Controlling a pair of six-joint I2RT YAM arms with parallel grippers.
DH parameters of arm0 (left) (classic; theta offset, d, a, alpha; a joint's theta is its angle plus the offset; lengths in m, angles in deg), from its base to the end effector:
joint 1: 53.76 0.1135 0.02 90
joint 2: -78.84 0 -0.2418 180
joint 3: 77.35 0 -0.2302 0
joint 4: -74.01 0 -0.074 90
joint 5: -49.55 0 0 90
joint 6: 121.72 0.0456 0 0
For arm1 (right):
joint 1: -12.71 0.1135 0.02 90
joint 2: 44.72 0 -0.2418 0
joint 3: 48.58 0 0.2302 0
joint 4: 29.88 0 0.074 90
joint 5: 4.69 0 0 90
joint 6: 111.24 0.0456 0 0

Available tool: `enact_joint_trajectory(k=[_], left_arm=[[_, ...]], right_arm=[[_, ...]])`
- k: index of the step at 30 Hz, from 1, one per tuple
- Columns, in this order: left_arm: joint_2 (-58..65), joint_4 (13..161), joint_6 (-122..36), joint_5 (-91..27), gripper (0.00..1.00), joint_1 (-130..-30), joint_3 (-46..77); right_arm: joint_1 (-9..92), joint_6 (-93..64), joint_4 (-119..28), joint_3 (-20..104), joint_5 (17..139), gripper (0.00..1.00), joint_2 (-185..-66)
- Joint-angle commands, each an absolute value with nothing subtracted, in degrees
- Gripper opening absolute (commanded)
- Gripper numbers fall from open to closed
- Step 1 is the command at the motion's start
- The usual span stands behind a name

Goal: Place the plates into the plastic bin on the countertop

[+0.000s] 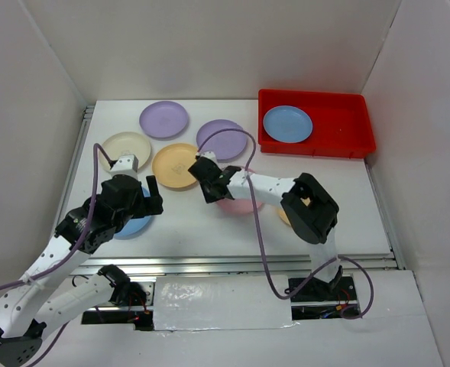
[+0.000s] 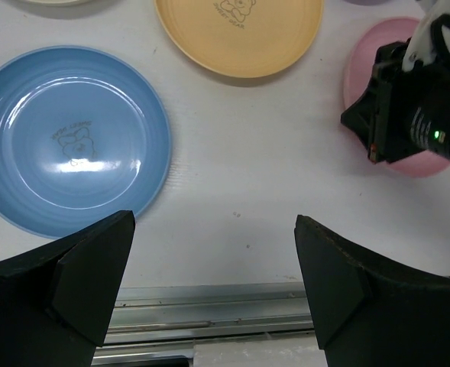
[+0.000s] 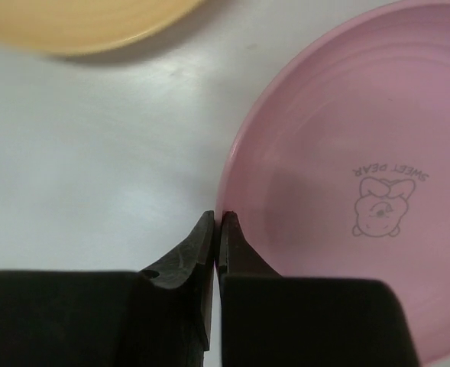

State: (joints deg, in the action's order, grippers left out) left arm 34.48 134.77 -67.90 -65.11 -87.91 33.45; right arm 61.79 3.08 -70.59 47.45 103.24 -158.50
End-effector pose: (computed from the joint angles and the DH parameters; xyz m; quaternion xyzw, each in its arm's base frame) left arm 0.1344 -0.0682 0.3115 -0.1125 0.8683 -0.1003 0.4726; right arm 0.2714 0.2917 0.1645 -0.1624 0.9376 0.0402 0.3049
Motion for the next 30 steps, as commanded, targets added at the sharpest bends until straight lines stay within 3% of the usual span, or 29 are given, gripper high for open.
enact_joint_trajectory(k=[1,7,11,15,19,21,30], left_arm=[[35.59,133.06,-67.23,-65.23,0.99,-87.59,33.22],[36.47,133.41,-67.93,-66.11,0.99,-87.51,33.31],[37.35,133.06,-67.58,-65.76,0.99,-87.51,33.49],[37.88,133.06,-67.67,-66.02,0.99,-87.51,33.48],[38.23,133.24,-67.93,-66.11,0.99,-87.42,33.57],[38.23,132.98,-67.76,-65.85,0.99,-87.42,33.66],[37.62,132.01,-66.44,-63.48,0.99,-87.42,33.92]], right_arm=[[68.76,4.52,-68.72,48.88,94.98,0.00,-152.93],[66.61,-0.93,-64.32,47.91,91.80,0.00,-135.64],[51.79,-2.51,-69.85,55.45,94.80,0.00,-134.19],[42.17,-5.76,-76.87,72.13,94.62,0.00,-147.14],[36.63,-8.32,-86.36,100.47,99.96,0.00,-163.96],[33.65,-8.76,-87.08,108.78,101.38,0.00,-171.70],[26.34,-8.58,-75.75,101.52,97.08,0.00,-176.11]])
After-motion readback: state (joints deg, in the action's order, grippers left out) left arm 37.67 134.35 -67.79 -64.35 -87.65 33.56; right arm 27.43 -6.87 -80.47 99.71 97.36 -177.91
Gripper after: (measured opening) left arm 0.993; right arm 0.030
